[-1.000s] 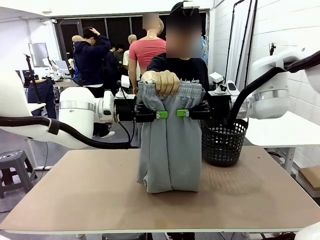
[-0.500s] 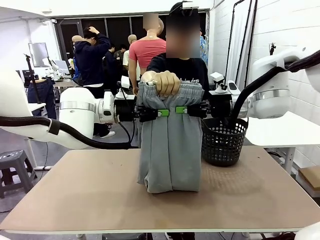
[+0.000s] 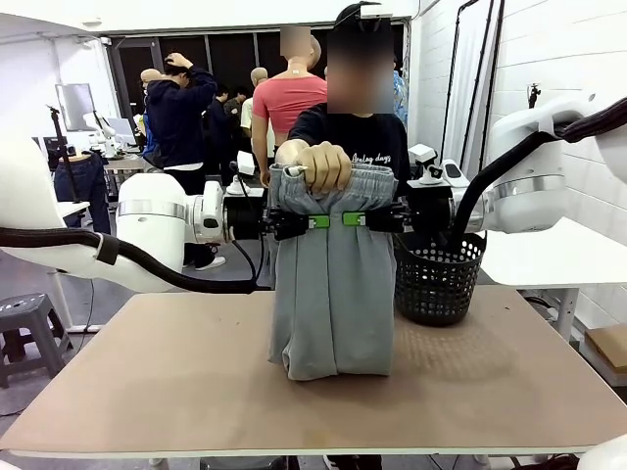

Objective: Fold the training pants.
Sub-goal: Release the ends of the Training pants and then grab the overlapped ends.

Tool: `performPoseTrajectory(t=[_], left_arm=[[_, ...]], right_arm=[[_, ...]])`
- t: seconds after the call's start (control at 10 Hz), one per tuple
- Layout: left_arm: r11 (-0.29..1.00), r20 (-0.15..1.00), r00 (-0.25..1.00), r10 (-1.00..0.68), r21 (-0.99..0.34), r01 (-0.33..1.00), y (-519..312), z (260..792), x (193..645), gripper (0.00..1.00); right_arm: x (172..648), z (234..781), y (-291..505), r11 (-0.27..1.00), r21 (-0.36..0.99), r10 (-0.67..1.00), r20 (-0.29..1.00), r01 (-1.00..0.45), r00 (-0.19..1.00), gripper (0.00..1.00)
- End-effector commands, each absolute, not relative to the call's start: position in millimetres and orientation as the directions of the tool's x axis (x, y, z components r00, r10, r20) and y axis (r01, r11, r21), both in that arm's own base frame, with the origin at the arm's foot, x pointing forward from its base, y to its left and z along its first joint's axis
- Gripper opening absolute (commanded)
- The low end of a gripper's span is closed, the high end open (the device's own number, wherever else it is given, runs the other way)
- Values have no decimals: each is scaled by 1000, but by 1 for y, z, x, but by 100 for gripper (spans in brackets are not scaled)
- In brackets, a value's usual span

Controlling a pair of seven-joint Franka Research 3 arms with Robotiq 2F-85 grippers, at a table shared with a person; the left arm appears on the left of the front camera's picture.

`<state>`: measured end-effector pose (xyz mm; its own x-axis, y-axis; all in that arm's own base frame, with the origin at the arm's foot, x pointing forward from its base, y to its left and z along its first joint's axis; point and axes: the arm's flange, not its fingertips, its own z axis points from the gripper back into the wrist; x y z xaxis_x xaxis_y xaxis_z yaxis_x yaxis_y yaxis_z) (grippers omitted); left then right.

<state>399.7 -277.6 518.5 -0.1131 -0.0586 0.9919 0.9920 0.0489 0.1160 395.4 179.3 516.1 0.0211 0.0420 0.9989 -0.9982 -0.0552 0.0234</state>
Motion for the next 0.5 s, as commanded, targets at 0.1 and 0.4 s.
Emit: performPoseTrajectory(t=[0.1, 0.4], left_arm=[[49, 992, -113, -59, 116, 992, -278, 519, 400, 0], [49, 992, -113, -59, 116, 992, -278, 519, 400, 0]], right_arm=[[395, 516, 179, -55, 23, 42, 999, -998, 21, 0], [395, 516, 179, -55, 23, 42, 999, -998, 21, 0]])
